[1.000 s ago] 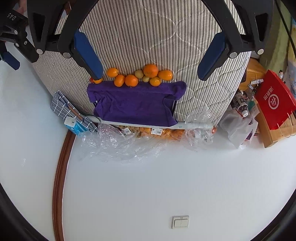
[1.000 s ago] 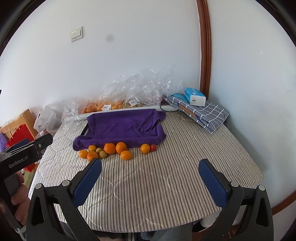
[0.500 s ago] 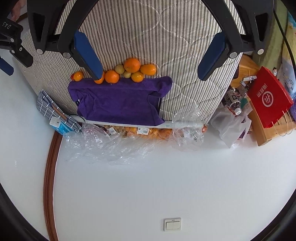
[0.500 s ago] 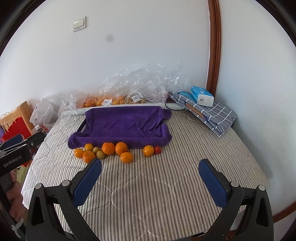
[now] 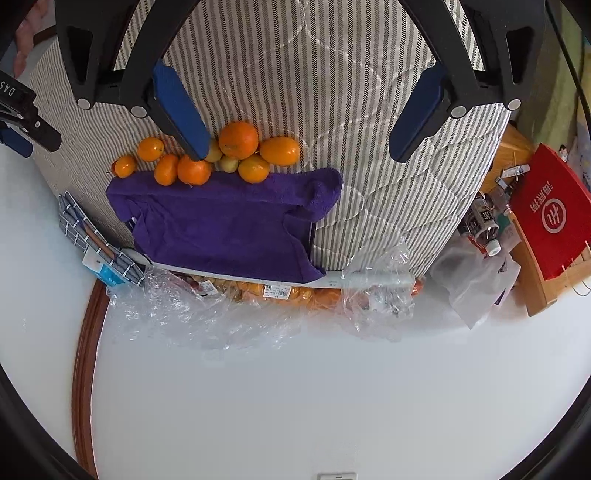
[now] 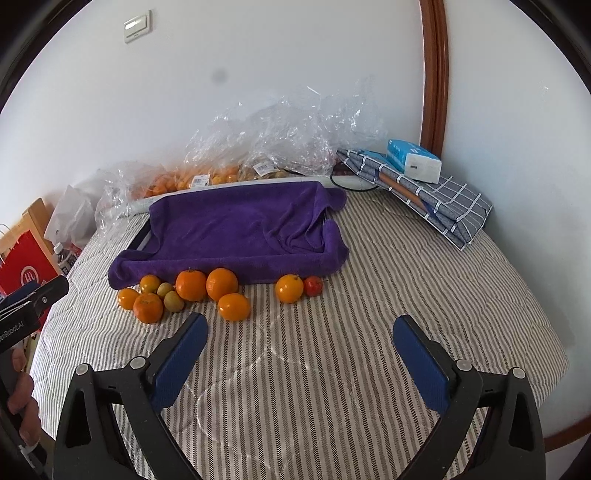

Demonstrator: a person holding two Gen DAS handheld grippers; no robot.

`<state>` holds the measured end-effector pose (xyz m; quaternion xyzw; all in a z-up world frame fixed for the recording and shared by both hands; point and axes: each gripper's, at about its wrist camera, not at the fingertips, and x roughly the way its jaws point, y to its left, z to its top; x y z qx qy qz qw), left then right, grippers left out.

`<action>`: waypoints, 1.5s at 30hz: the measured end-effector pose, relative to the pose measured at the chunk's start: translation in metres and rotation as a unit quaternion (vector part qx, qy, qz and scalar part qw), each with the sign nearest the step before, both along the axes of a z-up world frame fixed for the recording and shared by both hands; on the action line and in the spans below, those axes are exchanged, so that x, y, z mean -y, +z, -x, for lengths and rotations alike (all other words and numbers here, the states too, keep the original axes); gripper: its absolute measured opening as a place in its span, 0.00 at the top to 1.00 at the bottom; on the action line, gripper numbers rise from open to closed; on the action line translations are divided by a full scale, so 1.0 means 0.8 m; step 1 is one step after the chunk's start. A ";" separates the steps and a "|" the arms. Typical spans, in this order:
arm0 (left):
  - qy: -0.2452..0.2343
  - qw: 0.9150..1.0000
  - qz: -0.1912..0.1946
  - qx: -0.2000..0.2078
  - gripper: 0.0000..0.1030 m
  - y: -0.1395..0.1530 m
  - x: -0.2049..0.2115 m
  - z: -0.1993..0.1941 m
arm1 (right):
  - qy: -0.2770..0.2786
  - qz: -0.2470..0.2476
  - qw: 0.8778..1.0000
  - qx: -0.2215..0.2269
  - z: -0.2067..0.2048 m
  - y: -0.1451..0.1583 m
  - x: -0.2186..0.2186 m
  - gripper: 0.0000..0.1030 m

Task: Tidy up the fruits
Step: 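Grasp the small red fruit with the right tool while the left tool approaches the oval orange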

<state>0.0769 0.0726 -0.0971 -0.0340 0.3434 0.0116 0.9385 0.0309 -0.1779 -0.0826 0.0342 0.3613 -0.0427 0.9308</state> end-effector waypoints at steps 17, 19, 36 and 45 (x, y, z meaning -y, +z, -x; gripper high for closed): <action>0.017 0.996 0.043 -0.076 0.20 -0.075 -0.056 -0.046 | 0.008 -0.025 0.998 -0.058 -0.069 -0.080 0.036 0.38; 0.019 0.995 0.045 -0.083 0.20 -0.083 -0.057 -0.051 | 0.011 -0.024 0.998 -0.056 -0.080 -0.086 0.036 0.43; 0.019 0.994 0.043 -0.099 0.23 -0.113 -0.047 -0.070 | 0.035 -0.010 0.997 -0.064 -0.146 -0.114 0.037 0.65; 0.017 0.995 -0.005 -0.097 0.30 -0.117 -0.034 -0.071 | 0.051 -0.012 0.997 -0.065 -0.160 -0.115 0.029 0.73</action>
